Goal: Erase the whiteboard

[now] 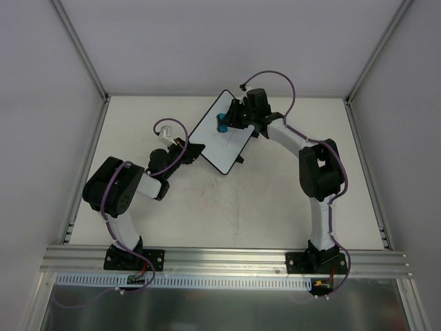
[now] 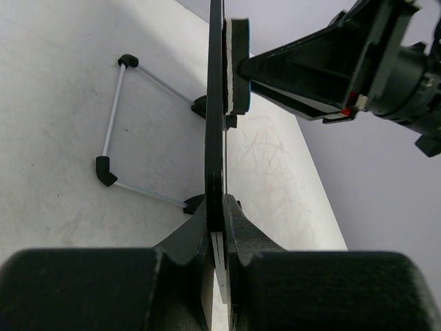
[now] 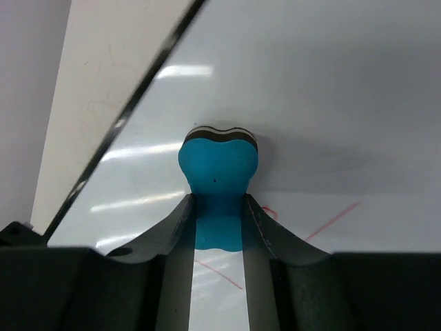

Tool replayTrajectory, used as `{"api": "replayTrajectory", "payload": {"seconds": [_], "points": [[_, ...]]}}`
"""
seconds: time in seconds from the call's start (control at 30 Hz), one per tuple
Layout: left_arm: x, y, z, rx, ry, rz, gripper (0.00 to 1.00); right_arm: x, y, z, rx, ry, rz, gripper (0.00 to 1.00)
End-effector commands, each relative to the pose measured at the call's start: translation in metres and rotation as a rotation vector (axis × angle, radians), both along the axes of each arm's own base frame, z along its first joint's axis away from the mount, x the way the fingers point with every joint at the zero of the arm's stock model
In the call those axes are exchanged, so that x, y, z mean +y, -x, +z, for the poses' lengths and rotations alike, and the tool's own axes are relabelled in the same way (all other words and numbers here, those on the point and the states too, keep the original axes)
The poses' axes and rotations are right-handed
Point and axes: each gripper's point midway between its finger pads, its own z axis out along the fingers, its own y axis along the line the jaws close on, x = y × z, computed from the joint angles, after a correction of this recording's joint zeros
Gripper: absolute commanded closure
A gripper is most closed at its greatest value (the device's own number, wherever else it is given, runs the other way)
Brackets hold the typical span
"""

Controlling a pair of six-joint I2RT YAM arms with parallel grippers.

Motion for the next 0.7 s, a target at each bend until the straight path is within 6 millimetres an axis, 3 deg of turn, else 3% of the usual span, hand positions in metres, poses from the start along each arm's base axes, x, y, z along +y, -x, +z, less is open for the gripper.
{"api": "replayTrajectory", "payload": {"seconds": [0.0,0.27,0.47,0.67], "points": [[-0.005,0.001,0.057,-0.303,-0.012,-0.032,1.00,-0.040,0.005,-0.059,0.195,0.069,-0.163,1.00],[-0.004,0.003,0.055,-0.296,-0.009,-0.026,1.00,-0.089,0.007,-0.102,0.374,0.042,-0.362,1.00],[-0.003,0.004,0.055,-0.295,-0.008,-0.027,1.00,-0.095,0.011,-0.107,0.386,0.054,-0.385,1.00],[-0.004,0.004,0.055,-0.296,-0.005,-0.031,1.00,-0.087,0.011,-0.101,0.381,0.028,-0.347,1.00]]}}
